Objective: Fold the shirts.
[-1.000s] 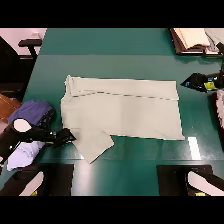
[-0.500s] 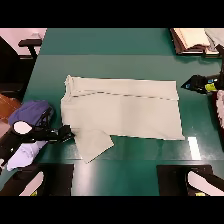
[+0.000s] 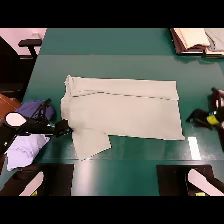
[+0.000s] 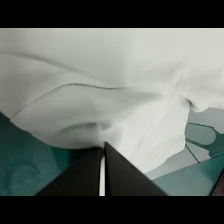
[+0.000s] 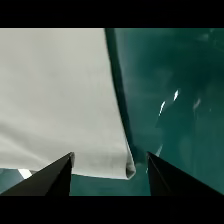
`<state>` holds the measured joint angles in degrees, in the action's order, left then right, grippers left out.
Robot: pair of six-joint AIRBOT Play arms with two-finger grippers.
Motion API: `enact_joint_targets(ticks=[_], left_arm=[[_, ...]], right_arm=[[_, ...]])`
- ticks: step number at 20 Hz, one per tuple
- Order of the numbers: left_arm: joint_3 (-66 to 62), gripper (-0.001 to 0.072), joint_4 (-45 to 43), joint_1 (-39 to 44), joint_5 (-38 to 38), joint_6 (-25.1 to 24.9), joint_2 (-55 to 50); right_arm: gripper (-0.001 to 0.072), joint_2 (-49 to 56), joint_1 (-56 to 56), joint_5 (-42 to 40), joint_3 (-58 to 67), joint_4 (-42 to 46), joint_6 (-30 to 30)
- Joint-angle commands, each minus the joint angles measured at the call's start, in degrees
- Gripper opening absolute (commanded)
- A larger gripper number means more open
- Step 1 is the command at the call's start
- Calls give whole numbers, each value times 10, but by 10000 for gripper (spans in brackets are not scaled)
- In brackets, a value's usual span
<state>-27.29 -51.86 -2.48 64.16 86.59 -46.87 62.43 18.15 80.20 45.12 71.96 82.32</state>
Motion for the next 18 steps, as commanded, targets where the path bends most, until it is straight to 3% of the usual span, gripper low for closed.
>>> enact_joint_targets(ticks=[1,3,6,7,8,11,14,18], left_arm=[[-8,27,-5,0,6,-1,0],[-8,27,-5,0,6,-1,0],[-8,27,-7,0,10,-1,0],[-8,27,-11,0,19,-2,0],[-10,26,-21,0,35,-3,0],[-36,25,-63,0,95,0,3],[-41,25,-96,0,135,32,76],[-45,25,-102,0,278,77,174]], right_arm=[[507,21,70,3,-92,-60,1],[502,49,55,-8,-106,-70,1],[429,79,-1,-26,-100,-75,1],[359,82,-19,-30,-92,-74,1],[212,82,-34,-31,-82,-72,1],[19,69,-68,1,-43,-32,1],[19,15,-88,45,-32,38,1],[19,-93,-89,94,-32,130,1]])
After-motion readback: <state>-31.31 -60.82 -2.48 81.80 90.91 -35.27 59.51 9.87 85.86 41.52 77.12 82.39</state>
